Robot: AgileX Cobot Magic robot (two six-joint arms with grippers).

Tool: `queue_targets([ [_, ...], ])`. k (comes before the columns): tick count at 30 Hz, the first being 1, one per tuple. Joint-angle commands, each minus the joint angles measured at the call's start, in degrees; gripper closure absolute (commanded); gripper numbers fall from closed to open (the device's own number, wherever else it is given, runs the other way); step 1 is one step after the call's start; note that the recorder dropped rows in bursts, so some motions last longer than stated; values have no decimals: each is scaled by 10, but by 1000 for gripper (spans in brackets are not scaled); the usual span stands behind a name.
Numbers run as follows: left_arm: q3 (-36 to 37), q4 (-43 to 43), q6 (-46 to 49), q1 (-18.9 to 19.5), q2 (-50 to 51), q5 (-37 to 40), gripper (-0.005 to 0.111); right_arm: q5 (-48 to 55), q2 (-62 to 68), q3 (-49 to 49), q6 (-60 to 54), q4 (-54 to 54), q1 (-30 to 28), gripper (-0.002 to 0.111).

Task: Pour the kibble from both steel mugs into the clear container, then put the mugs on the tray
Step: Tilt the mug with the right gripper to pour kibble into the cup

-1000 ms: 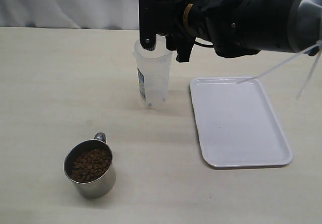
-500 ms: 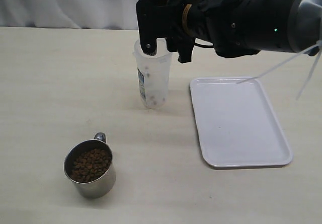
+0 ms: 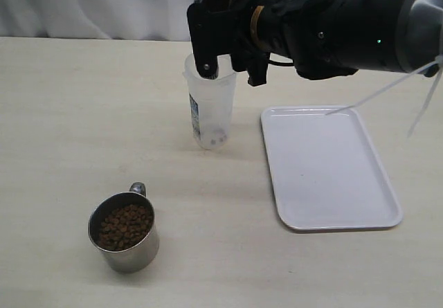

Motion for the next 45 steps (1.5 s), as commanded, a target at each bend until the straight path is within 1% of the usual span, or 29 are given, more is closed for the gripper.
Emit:
queue_targets([
  [1, 1, -2, -1, 0, -1, -8, 107, 6, -5, -10, -18, -8, 1, 104],
  [8, 1, -2, -1, 0, -1, -8, 107, 11, 18, -32, -21, -8, 1, 104],
  [14, 1, -3, -1, 0, -1, -5, 107, 21, 18, -32, -35, -8, 1, 104],
  [20, 1, -3, -1, 0, -1, -5, 107, 36, 9, -25, -45, -8, 17, 104],
  [23, 1, -3, -1, 0, -1, -5, 107, 64, 9, -13, -53, -8, 20, 104],
  [37, 1, -3, -1, 0, -1, -7, 107, 63, 9, -13, -82, -8, 20, 104],
  [45, 1, -3, -1, 0, -1, -8, 107, 63, 9, -13, -121, -8, 21, 104],
])
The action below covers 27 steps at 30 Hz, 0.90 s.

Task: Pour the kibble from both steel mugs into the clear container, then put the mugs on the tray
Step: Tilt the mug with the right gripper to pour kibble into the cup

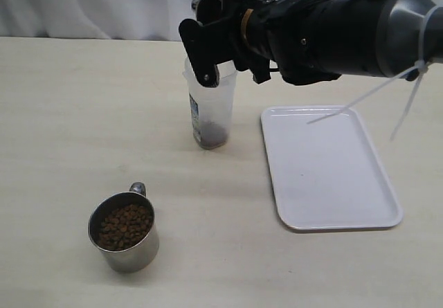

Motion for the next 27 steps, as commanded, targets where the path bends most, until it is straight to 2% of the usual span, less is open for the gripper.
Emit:
queue_targets([
  [1, 1, -3, -1, 0, -1, -8, 107, 11, -9, 1, -22, -8, 1, 104],
  [27, 1, -3, -1, 0, -1, -6, 107, 13, -9, 1, -69, -8, 1, 104],
])
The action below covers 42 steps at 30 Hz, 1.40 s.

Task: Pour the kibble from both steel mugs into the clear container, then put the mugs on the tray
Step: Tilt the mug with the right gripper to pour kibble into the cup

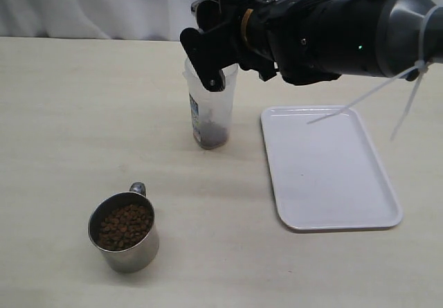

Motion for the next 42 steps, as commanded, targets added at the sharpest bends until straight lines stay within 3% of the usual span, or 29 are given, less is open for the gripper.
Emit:
queue_targets([
  [1, 1, -3, 0, 0, -1, -6, 107, 13, -9, 1, -7, -8, 1, 104],
  [42, 1, -2, 0, 0, -1, -7, 107, 13, -9, 1, -65, -8, 1, 104],
])
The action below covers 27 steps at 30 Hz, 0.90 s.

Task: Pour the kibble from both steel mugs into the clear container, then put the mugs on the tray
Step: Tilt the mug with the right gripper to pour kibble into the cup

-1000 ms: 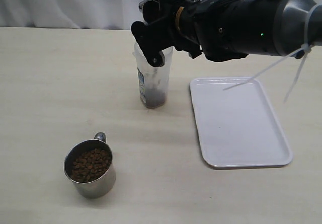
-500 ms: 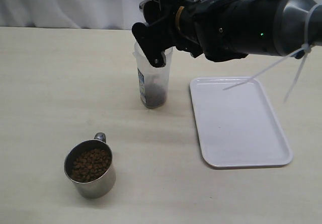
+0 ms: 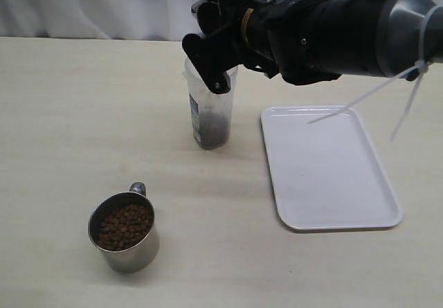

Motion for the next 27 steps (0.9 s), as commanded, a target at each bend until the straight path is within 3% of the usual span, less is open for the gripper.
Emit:
queue_targets([
  [1, 1, -2, 0, 0, -1, -9, 107, 7, -9, 1, -13, -7, 1, 104],
  [27, 1, -3, 0, 0, -1, -8, 107, 4, -9, 1, -47, -7, 1, 104],
])
